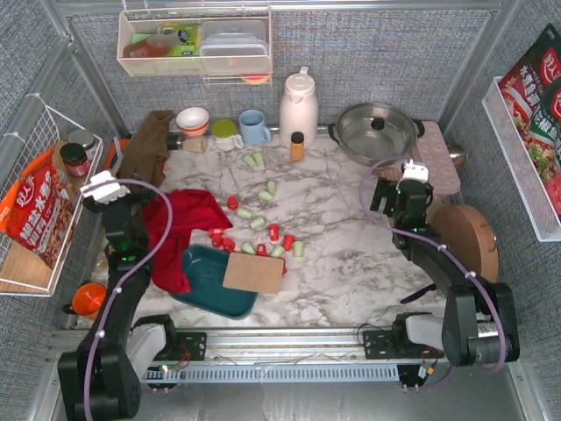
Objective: Mix the coffee capsules in the storage basket
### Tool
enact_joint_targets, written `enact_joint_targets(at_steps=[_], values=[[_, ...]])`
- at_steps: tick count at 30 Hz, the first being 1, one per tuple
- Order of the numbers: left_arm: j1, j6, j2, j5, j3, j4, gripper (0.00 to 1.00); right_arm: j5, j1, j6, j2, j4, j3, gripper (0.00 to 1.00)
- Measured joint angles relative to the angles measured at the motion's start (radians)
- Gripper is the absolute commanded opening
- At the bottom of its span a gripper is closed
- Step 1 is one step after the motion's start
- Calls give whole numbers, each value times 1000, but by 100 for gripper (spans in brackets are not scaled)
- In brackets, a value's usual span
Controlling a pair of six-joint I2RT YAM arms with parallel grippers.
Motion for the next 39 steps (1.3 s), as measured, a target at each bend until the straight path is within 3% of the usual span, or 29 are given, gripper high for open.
enact_joint_targets(at_steps=[8, 13, 19, 22, 30, 39], values=[[0, -229, -232, -204, 294, -635, 99, -31, 3, 92, -172, -255, 130, 99], [0, -273, -352, -61, 387, -930, 99, -65, 16, 151, -326, -409, 221, 99], [0, -342, -356, 87, 530, -1269, 99, -112, 53, 178, -416, -596, 332, 99], [-1, -370, -352, 111, 575, -1416, 94, -113, 68, 177, -466, -666, 345, 99], [-4, -446, -431, 128, 454, -1686, 80, -115, 85, 151, -557, -720, 275, 99], [-4, -513, -487, 187, 311, -1766, 70, -148, 89, 150, -551, -705, 238, 99]])
